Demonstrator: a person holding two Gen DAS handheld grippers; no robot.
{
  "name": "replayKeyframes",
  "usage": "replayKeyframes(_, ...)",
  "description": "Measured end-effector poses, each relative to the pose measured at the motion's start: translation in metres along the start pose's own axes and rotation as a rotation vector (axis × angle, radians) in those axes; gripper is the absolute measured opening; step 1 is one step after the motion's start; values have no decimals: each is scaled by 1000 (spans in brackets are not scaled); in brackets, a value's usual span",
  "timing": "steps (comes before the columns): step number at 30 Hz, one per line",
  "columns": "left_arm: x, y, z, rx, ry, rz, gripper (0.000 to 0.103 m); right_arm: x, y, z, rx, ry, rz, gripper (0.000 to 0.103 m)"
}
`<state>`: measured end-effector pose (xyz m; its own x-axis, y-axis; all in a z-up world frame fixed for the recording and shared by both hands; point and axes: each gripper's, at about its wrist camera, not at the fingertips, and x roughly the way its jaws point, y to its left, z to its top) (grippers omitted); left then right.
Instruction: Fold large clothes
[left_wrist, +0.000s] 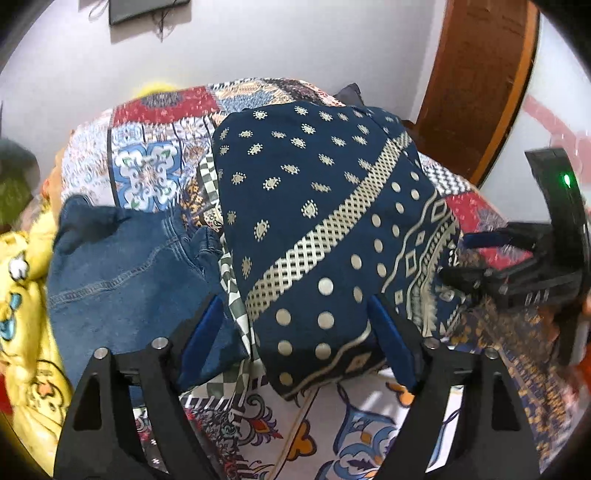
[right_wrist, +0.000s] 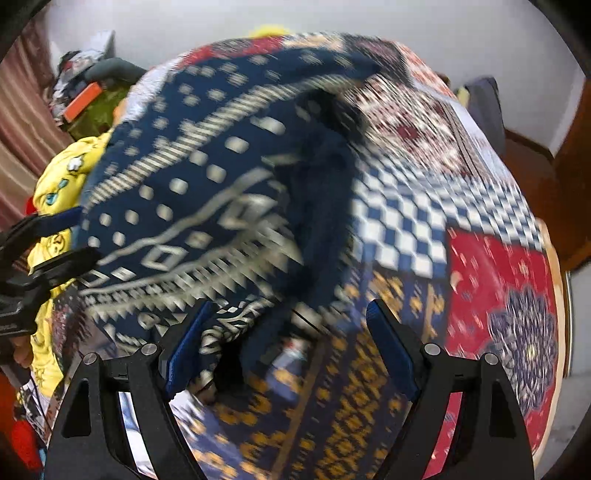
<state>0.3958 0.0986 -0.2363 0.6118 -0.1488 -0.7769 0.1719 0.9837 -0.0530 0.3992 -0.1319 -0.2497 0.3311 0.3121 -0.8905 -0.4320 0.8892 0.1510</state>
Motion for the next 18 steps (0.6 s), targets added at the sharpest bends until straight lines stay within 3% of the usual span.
replayKeyframes(5, -17, -3, -8, 8, -25, 44, 85, -20, -22, -8, 26, -16, -86, 82)
replayKeyframes(9, -34, 1, -10, 15, -34, 84, 85, -45, -28, -10, 33, -64, -80, 82)
replayKeyframes(13, -53, 6, -3, 24, -73, 136, 85, -68, -24, -1, 47, -137, -37, 82)
replayKeyframes(18, -60, 23, 18, -33, -102, 111, 85, -76, -8, 21, 42, -199, 46, 82)
